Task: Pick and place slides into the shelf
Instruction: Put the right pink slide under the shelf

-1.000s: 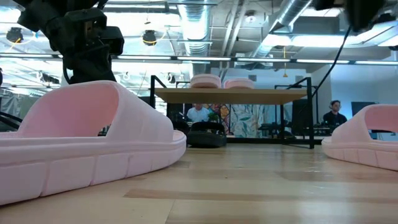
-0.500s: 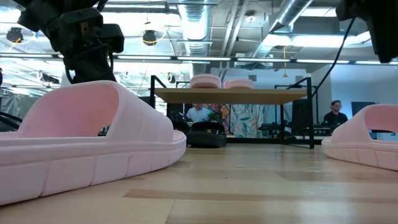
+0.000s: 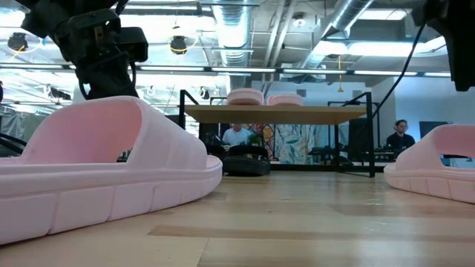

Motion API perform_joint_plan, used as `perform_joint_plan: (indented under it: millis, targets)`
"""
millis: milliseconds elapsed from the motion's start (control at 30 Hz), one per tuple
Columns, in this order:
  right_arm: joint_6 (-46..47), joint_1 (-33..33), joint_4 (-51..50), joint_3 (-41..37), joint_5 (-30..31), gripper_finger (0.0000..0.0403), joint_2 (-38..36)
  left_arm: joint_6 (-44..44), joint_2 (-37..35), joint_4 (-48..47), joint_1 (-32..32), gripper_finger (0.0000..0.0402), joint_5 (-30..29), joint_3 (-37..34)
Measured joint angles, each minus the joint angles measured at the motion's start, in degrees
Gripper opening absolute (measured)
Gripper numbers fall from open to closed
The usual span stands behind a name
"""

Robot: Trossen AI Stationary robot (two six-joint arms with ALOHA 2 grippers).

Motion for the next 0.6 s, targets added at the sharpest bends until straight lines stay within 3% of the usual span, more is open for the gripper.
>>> perform_joint_plan:
  millis: [133,600]
  targets:
    - [-0.3,-0.1,1.6,-2.5,-2.6,0.0193,0.1,1.2,0.0,0.0,0.0,0.0048,-0.3,0.0]
    - [1.6,-2.8,5.1,-10.5,-2.9,0.0182,0.0,1.4,0.0,0.2,0.0,0.0048,-0.3,0.0]
